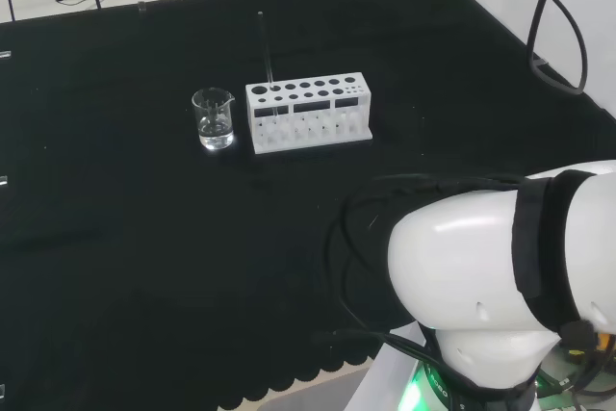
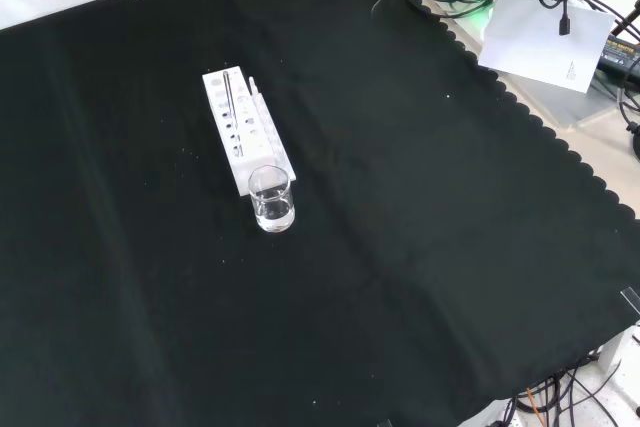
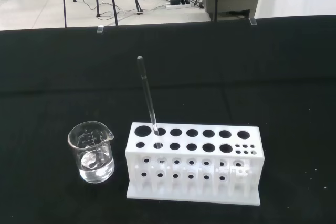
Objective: Take the glass rod from the white test tube rack.
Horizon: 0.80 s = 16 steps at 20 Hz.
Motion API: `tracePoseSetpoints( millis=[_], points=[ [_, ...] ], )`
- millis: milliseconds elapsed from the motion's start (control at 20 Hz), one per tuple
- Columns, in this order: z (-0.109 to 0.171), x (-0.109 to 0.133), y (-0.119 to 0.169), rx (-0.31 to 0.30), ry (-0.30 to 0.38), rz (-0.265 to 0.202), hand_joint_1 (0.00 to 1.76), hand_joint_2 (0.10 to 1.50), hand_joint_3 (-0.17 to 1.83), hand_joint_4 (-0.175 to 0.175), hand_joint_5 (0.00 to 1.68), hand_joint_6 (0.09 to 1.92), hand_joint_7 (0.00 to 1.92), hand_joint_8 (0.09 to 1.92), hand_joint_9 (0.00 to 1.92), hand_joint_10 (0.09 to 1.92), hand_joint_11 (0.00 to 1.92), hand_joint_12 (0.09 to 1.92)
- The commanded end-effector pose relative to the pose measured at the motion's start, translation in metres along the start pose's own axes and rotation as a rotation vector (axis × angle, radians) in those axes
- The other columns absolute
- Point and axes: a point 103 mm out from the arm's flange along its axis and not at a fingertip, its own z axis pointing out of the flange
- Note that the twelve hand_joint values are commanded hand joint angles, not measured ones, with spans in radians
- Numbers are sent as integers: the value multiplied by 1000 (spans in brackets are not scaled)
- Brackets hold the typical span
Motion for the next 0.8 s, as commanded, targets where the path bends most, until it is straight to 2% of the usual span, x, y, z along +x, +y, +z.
tracePoseSetpoints(
  millis=[50,150,250,500,800],
  points=[
    [0,1,0,-11,-12,2,737,1142,-21,-167,128,290,128,480,158,713,148,1055],
    [0,1,0,-13,-14,1,600,1142,-25,-165,49,122,28,310,35,558,33,1004],
    [-1,0,0,-16,-17,-3,567,1143,-28,-165,35,87,5,275,7,523,6,989],
    [0,-3,4,-10,-3,-2,557,1147,-33,-166,49,87,0,312,0,546,0,1003],
    [3,5,19,-5,-16,-33,555,1153,-47,-167,63,87,0,391,0,647,0,1102]
  ],
)
